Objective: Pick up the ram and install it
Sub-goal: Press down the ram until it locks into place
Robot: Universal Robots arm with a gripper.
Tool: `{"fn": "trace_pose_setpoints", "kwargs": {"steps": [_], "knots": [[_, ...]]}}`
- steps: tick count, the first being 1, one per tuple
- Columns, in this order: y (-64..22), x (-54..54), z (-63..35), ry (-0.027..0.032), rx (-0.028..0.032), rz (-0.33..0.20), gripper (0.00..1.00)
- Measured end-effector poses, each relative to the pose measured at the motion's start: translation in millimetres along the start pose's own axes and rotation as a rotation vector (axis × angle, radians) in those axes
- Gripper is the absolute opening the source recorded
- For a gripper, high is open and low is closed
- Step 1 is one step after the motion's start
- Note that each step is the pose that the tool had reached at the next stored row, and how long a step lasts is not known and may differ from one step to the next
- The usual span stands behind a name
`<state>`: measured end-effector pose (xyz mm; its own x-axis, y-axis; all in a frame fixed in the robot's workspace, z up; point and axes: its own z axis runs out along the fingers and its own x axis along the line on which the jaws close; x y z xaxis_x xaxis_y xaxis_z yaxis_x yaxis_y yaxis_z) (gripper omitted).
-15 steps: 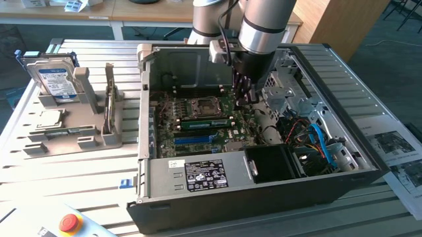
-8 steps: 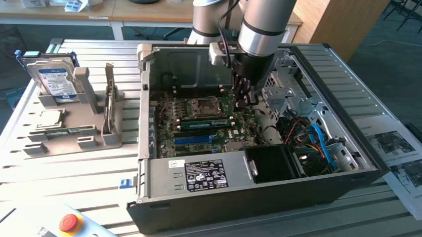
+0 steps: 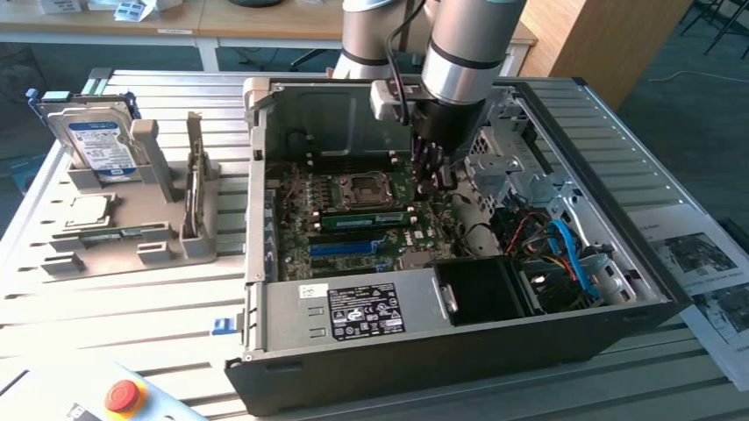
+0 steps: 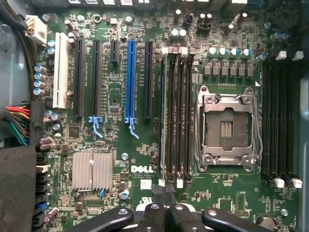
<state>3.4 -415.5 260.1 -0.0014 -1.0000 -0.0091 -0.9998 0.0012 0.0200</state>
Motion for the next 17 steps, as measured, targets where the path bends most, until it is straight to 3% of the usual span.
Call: {"fn": "trace_pose_setpoints", "kwargs": {"steps": [17], "knots": [[-0.1,0.0,6.2,-0.0003,0.0001,0.000,0.11]]}}
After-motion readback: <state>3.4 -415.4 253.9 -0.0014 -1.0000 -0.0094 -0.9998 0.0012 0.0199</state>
